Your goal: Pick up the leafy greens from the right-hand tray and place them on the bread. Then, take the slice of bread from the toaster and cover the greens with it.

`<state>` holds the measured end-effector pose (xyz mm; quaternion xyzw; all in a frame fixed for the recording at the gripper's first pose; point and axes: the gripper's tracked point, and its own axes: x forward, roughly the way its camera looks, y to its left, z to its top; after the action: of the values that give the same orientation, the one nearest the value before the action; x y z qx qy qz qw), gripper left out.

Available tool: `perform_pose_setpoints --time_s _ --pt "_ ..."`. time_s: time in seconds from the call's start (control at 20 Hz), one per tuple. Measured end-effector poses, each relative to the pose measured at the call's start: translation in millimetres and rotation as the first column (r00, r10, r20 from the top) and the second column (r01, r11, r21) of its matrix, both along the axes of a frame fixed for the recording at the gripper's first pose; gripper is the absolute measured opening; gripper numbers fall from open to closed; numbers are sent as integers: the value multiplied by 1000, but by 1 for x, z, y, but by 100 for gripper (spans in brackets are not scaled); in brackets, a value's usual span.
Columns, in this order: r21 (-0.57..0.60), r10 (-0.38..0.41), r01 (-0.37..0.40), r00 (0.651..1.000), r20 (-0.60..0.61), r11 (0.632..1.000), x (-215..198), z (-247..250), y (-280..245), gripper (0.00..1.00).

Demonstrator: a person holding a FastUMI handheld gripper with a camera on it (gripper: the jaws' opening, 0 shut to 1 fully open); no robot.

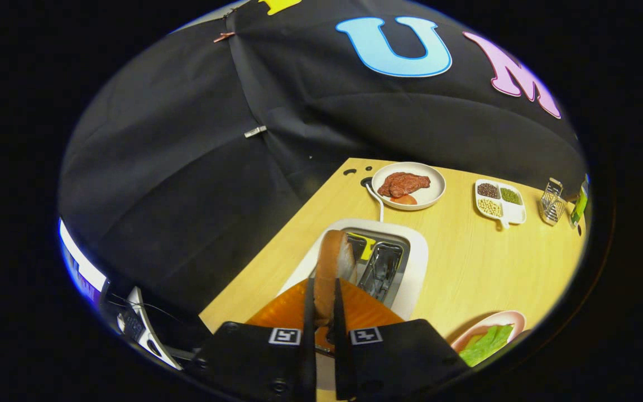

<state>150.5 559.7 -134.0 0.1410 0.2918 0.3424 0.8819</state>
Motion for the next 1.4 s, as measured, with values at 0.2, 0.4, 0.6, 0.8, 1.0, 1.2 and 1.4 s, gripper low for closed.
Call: perform_pose_setpoints --time_s 0.2,0.4,0.6,0.8,1.0,1.2,1.4 --pt "42 -28 26 999 33 999 -2 26 -7 12" --pt "118 -48 40 997 68 992 -7 67 -29 12" --pt "153 -68 43 985 158 987 -11 102 -68 12" --pt "183 -107 69 972 207 981 -21 121 -119 11" --pt "147 -151 119 961 233 982 -22 109 -177 11" --pt "97 -220 204 954 203 974 -20 71 -238 11" --pt "54 -300 295 946 122 954 -20 18 -290 11"
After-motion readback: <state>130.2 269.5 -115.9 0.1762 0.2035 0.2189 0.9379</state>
